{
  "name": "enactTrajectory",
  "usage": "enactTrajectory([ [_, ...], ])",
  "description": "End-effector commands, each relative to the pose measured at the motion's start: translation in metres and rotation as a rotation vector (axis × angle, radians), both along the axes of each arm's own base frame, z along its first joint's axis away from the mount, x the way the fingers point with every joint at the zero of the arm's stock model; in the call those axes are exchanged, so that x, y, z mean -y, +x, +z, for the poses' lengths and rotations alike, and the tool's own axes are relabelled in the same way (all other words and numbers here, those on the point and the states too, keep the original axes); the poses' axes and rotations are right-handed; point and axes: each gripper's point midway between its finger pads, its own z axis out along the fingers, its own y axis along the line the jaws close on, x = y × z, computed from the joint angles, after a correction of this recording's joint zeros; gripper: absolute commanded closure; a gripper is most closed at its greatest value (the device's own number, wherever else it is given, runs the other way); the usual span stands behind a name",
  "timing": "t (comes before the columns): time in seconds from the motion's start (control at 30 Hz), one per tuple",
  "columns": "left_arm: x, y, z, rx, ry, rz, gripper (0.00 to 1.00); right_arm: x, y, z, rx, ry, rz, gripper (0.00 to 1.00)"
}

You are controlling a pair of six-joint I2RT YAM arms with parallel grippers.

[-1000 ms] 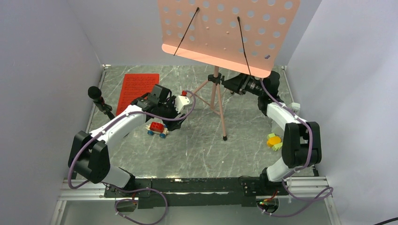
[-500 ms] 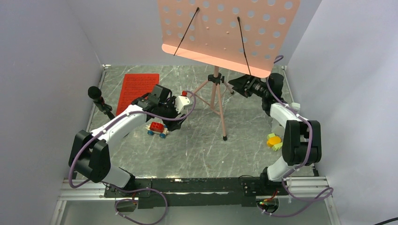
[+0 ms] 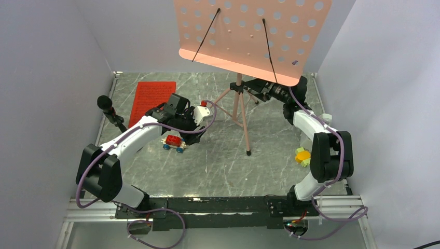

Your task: Pack up the instrument practice props

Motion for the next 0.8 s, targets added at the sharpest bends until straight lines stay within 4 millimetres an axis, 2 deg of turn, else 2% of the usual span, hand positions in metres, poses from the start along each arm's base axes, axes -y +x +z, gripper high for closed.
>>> enactTrajectory([
  [0.0,0.006,0.009,0.013,0.041,-0.024,-0.009,0.21,-0.004,-0.002,0.018,0.047,0.019,0.011,0.19],
  [0.47,0.005,0.009,0.014,0.048,-0.023,-0.008,0.21,-0.004,-0.024,0.003,0.035,0.001,0.037,0.23],
  [0.77,0.007,0.01,0.014,0.048,-0.027,-0.01,0.21,0.001,-0.026,-0.012,-0.006,-0.012,0.021,0.25],
])
